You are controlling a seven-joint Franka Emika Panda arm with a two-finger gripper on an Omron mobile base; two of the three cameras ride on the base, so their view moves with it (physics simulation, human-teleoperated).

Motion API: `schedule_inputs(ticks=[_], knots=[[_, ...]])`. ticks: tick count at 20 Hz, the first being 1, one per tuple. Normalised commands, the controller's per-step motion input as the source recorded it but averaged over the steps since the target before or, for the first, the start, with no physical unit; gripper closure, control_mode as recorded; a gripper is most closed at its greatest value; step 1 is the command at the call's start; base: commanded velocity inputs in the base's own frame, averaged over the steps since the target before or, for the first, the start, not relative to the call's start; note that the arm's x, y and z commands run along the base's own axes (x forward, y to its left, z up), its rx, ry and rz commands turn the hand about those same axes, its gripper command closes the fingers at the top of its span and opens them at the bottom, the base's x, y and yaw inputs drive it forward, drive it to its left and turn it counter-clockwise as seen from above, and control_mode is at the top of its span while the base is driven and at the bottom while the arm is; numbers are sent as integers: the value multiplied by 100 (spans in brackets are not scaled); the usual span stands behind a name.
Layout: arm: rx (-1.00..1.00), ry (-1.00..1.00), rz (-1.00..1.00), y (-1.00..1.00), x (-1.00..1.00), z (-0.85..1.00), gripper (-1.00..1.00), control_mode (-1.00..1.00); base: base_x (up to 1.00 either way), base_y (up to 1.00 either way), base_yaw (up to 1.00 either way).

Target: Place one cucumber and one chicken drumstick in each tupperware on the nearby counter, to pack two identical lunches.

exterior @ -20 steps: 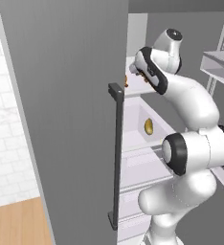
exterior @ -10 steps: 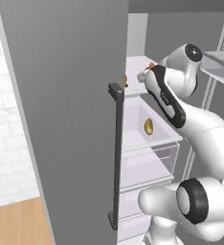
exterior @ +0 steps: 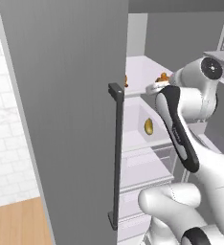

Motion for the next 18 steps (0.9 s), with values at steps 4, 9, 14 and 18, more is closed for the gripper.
schedule_inputs(ticks=[4, 9, 14, 18], knots=[[-1, 6, 0, 0, -100, -11, 100, -100, 0, 0, 0], [0, 2, 1, 1, -100, -37, 100, -100, 0, 0, 0], [-2, 6, 2, 18, -84, -54, 100, -100, 0, 0, 0], [-10, 16, 0, 7, -25, -91, 100, -100, 0, 0, 0]])
